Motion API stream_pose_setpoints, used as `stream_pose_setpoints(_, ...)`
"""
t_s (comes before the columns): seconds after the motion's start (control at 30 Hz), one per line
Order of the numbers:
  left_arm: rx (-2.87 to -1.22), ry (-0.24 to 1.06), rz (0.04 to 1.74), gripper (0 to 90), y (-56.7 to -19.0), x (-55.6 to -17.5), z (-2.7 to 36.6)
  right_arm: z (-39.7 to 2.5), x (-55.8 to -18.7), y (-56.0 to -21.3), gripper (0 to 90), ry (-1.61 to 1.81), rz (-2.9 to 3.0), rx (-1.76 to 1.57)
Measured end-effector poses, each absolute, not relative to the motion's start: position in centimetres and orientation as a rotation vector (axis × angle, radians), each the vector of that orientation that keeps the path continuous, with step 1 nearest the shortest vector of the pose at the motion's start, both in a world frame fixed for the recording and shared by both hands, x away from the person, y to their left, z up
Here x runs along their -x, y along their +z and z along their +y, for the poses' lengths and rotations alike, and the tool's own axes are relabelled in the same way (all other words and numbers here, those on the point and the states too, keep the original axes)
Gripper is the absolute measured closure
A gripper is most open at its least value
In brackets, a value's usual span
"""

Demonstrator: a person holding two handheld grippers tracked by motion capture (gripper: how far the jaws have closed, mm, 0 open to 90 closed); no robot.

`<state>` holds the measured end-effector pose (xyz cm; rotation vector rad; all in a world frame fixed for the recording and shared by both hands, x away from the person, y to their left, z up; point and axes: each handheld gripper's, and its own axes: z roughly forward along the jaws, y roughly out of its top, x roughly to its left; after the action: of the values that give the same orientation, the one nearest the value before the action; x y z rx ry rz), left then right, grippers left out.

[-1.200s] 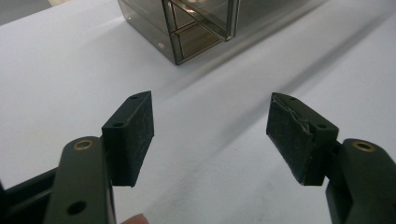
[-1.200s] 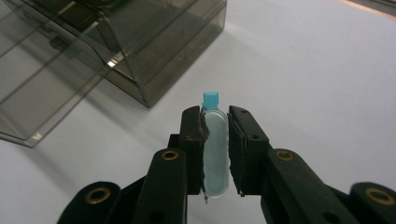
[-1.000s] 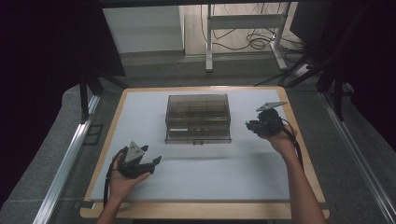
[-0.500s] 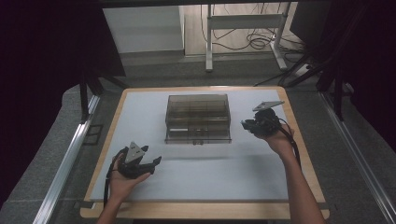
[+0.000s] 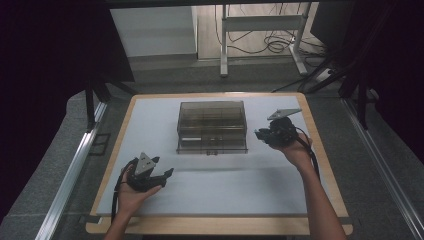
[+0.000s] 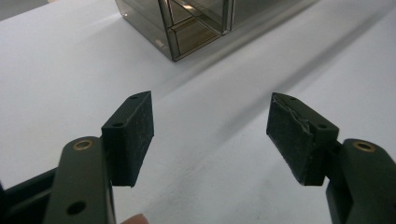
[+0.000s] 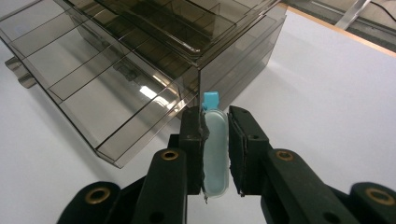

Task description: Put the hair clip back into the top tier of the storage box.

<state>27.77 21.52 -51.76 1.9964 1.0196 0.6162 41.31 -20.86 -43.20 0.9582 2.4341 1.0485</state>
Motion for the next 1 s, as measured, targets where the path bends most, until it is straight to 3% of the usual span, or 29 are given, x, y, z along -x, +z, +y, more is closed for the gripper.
stream_pose_setpoints(1.0, -2.001, 0.615, 1.018, 32.8, -51.9, -27.7, 21.4, -17.1, -40.1, -41.9, 75.0, 1.102, 2.471, -0.843)
